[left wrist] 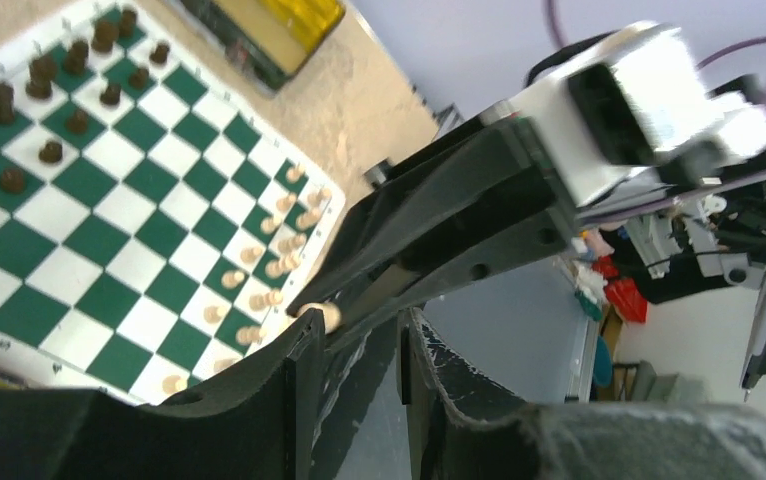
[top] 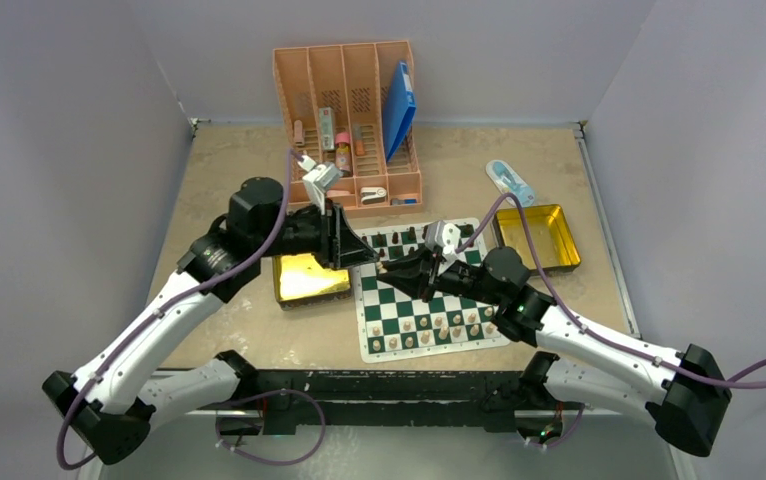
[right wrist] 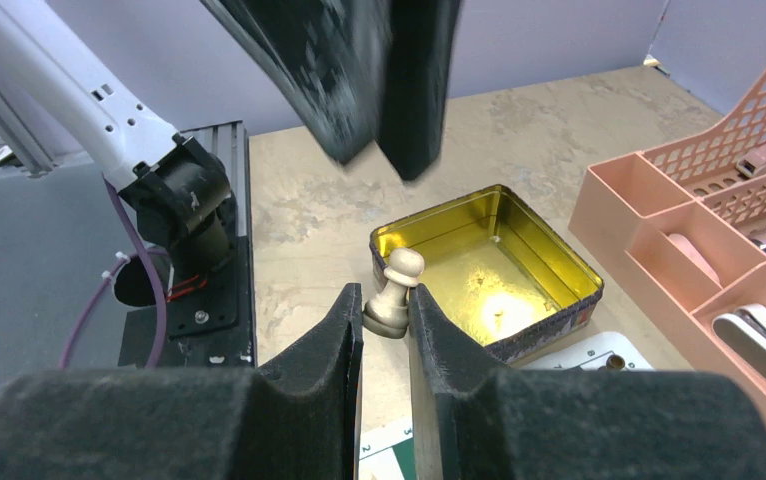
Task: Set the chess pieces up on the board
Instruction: Place the chess piece on the chessboard.
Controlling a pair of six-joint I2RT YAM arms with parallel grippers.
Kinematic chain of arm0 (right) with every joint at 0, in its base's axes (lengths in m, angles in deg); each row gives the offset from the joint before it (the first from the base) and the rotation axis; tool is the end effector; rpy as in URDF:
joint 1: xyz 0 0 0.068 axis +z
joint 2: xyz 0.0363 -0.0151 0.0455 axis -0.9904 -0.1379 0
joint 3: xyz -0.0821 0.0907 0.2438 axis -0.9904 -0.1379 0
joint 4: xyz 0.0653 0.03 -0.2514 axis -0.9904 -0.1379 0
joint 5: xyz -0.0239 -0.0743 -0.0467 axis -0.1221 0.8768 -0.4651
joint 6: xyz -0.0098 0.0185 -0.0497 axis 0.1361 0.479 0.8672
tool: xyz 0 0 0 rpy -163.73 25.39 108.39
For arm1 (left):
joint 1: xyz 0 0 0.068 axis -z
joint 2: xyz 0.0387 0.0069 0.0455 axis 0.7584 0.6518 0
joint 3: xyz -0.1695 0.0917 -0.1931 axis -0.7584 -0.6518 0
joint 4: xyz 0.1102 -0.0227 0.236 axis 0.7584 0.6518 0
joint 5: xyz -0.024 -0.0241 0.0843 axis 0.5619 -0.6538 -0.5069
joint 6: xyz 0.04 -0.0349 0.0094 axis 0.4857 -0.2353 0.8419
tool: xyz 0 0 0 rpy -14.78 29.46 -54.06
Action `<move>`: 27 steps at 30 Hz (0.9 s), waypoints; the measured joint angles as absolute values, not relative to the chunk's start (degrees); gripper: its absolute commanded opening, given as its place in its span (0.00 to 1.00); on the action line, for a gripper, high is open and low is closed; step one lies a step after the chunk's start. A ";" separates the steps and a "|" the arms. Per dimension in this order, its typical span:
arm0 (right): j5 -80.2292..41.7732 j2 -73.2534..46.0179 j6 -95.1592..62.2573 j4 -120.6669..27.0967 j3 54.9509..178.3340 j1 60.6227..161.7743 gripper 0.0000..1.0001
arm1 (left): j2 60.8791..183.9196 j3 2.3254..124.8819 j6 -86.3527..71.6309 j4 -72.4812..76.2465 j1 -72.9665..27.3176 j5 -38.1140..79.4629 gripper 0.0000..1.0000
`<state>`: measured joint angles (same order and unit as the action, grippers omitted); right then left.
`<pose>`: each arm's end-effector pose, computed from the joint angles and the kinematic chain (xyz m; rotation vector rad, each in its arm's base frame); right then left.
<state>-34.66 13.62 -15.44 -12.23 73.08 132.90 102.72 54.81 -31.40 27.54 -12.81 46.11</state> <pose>0.1272 0.1781 0.3140 -0.8754 1.1740 1.0895 0.1535 -0.1383 0.3953 0.4722 1.9944 -1.3771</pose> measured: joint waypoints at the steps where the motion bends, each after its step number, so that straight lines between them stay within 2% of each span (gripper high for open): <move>1: -34.90 13.62 -15.26 -12.19 73.08 132.90 0.08 | 103.85 55.16 -30.98 28.65 -12.81 46.83 0.32; 9: -35.33 13.90 -14.54 -11.54 73.08 132.90 0.08 | 109.82 55.22 -29.58 34.84 -12.81 49.76 0.32; 21: -35.42 14.62 -14.08 -11.49 72.56 132.97 0.08 | 110.21 55.18 -29.67 32.26 -12.81 52.62 0.32; 24: -35.42 14.62 -14.11 -11.45 72.36 132.97 0.09 | 111.15 55.18 -29.80 30.84 -12.79 53.06 0.24; 27: -35.42 14.62 -14.17 -11.43 72.32 132.94 0.09 | 112.03 55.03 -29.93 29.92 -12.90 53.41 0.11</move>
<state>-35.42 14.62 -14.17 -11.43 72.32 132.94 112.03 55.03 -29.93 29.92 -12.90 53.41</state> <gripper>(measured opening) 0.202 0.217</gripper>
